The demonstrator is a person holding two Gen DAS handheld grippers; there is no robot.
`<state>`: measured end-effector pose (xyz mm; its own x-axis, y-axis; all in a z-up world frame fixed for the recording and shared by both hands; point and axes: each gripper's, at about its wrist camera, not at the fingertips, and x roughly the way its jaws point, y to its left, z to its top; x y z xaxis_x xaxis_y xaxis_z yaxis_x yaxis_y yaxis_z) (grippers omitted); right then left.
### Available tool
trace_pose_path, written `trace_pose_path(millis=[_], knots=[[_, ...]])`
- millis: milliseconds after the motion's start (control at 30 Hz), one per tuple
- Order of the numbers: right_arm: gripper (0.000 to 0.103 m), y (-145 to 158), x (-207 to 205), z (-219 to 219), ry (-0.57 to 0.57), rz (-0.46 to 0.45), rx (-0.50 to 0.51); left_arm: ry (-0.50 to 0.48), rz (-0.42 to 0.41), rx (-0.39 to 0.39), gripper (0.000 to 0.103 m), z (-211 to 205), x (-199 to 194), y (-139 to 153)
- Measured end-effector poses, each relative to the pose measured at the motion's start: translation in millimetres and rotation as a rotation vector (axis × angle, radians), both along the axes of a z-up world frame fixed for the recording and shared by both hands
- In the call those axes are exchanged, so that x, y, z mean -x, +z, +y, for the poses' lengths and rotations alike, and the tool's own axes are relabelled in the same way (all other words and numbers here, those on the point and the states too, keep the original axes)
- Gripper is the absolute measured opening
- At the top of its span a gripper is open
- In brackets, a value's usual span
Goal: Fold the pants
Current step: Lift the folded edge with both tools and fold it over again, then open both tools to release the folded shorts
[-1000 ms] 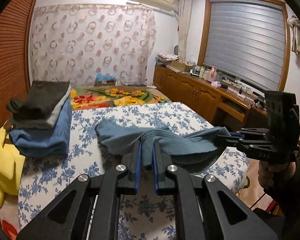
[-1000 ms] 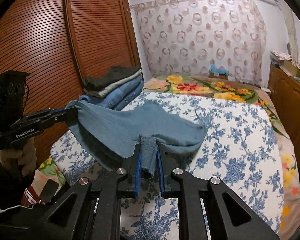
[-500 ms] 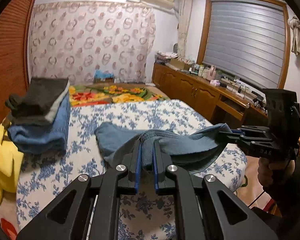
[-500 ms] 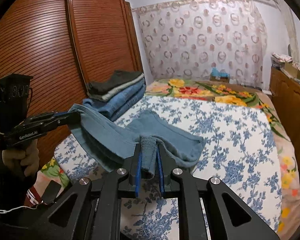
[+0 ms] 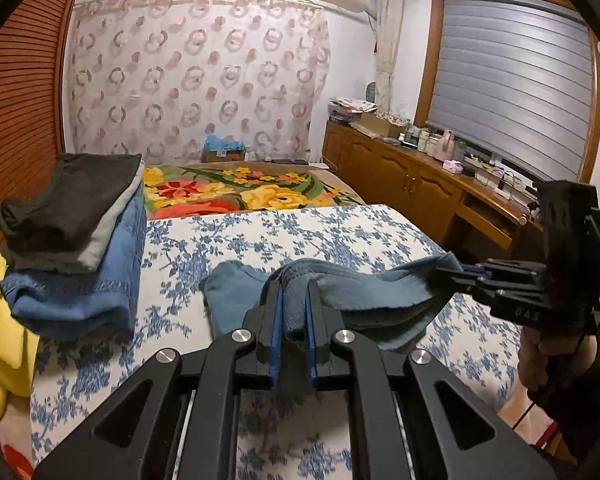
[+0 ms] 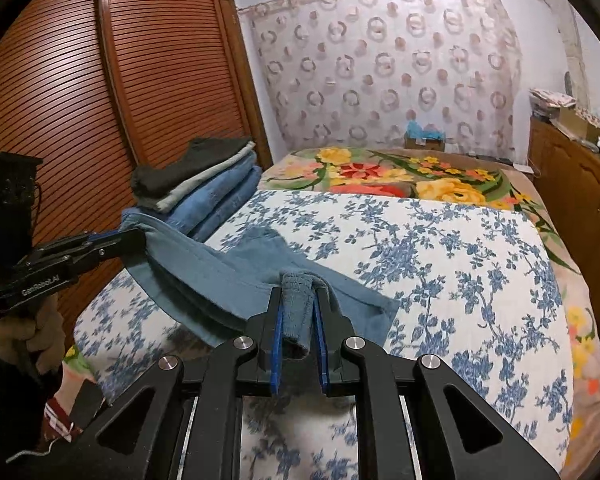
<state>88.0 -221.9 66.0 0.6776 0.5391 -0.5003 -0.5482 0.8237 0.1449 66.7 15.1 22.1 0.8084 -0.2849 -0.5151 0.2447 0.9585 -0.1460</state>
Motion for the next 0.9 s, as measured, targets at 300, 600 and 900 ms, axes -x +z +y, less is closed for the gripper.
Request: trace_pose_path(millis=[300,600,900], knots=[[0.013,-17,-30,10,-0.038,0.032,0.005,0.027,0.045,-0.024,0.011,0,-30,-18],[0.013,-31,-56,28,-0.051,0.062,0.066,0.039,0.102,-0.053,0.012,-2,-42,-37],[0.014,-40,-65,29,-0.053,0.084,0.066,0.021,0.133,-0.003,0.050,6,-39,-45]])
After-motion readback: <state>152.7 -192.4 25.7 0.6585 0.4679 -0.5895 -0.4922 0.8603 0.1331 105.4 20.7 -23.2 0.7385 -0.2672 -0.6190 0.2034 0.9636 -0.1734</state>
